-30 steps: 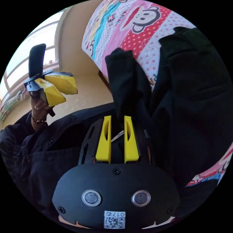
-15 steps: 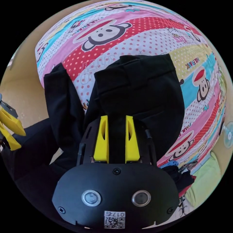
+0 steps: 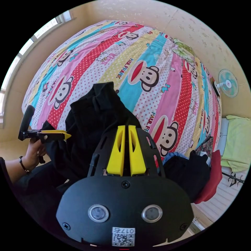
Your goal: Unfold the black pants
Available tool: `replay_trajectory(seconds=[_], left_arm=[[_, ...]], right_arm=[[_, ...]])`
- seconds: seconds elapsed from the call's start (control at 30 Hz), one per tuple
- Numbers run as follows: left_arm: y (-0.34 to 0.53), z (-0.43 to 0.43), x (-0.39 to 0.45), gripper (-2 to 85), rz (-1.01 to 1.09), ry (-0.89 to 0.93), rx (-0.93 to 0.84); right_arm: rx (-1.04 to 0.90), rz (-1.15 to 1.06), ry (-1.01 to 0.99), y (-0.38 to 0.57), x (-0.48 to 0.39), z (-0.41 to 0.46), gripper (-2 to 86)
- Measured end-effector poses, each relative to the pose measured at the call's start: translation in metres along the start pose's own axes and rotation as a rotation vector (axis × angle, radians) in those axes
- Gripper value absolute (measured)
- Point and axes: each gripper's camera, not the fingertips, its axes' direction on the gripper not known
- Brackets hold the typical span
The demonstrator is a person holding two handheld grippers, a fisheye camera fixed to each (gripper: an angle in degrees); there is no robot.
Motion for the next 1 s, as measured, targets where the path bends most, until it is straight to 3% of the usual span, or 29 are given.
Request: replay_trajectory(seconds=[0.17, 0.37, 0.57, 0.67, 0.77, 0.83, 1.0], left_arm=[[0.003, 0.011, 0.028, 13.3, 0.058, -0.063, 0.173], [-0.021, 0.047, 0.032, 13.5, 0.070, -0.080, 0.219], [-0.059, 0.127, 0.009, 15.4, -0.088, 0.077, 0.111], [-0.056, 0.144, 0.025, 13.5, -0.115, 0.024, 0.140], [-0.057, 0.162, 0.043, 7.3, -0.092, -0.012, 0.110], [-0.058, 0.165, 0.050, 5.7, -0.084, 0.032, 0.089], [-0.050, 0.137, 0.079, 4.4, 0.021, 0.214, 0.081]], right_arm=[[-0.016, 0.036, 0.037, 0.004, 0.014, 0.084, 2.9], [-0.045, 0.170, -0.072, 0.009, 0.052, 0.195, 3.6], [0.015, 0.225, -0.346, 0.036, 0.081, 0.276, 9.3], [0.028, 0.226, -0.506, 0.060, 0.096, 0.321, 12.9], [-0.086, 0.232, -0.633, 0.082, 0.107, 0.394, 14.4], [-0.142, 0.226, -0.817, 0.098, 0.112, 0.445, 11.5], [-0.002, 0.316, -0.906, 0.142, 0.129, 0.460, 4.9]])
